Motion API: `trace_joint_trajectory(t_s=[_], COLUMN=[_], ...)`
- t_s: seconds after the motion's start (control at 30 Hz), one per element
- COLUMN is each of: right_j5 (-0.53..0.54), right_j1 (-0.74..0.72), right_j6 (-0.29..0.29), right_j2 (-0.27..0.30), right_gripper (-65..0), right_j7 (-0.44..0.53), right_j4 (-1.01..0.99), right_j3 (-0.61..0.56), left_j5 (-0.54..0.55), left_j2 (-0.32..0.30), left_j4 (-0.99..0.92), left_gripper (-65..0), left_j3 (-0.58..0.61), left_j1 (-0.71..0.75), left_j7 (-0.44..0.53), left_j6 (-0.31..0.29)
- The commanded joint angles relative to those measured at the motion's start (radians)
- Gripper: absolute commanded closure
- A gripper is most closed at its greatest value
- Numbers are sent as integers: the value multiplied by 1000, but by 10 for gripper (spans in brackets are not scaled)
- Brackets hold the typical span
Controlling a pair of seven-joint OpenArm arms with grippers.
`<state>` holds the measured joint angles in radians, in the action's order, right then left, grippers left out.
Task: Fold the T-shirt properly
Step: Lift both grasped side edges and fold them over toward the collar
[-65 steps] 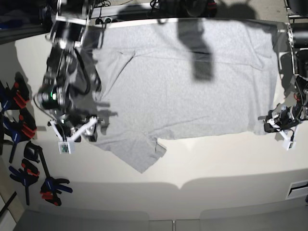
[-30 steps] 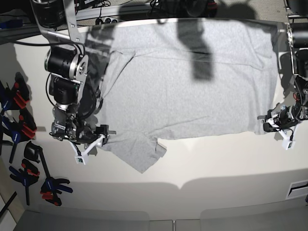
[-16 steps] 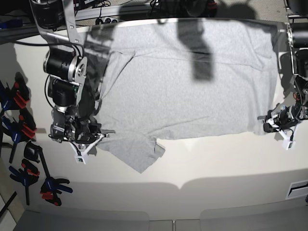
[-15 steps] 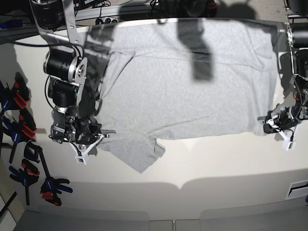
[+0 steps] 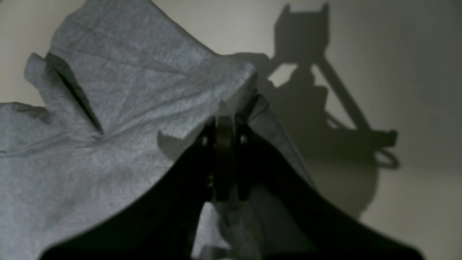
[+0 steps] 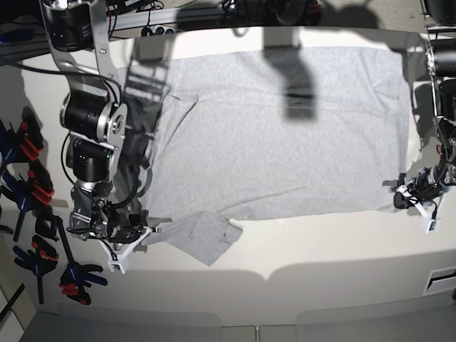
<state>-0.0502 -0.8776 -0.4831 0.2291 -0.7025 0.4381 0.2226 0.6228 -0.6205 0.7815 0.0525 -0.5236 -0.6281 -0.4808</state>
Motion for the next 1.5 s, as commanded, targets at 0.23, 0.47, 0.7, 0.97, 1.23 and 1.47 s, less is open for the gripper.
trace_joint_trajectory(t_s=[0.23, 0.47, 0.7, 0.97, 1.23, 1.47], right_j5=[100, 140, 163, 215, 216, 219], right_j1=[-37, 91, 324, 527, 660, 763], right_j6=[-73, -81, -81, -80, -77, -59], right_j2=[32, 35, 35, 34, 34, 34], right_gripper=[0, 0, 0, 0, 0, 0], right_j7=[-20, -40, -56, -116, -160, -207], right_j4=[132, 298, 582, 866, 1081, 1258], right_j3=[-1, -1, -1, 0, 1, 1], left_j5=[13, 13, 27, 56, 60, 60], left_j2=[-20, -21, -19, 16, 27, 27], left_j4=[158, 236, 391, 676, 785, 787], left_gripper=[0, 0, 0, 0, 0, 0], left_j3=[-6, -6, -50, -272, -432, -466], left_j1=[-19, -4, 177, 413, 582, 692], left_j7=[-48, -84, -75, -106, -116, -126], left_j6=[32, 80, 81, 81, 80, 80])
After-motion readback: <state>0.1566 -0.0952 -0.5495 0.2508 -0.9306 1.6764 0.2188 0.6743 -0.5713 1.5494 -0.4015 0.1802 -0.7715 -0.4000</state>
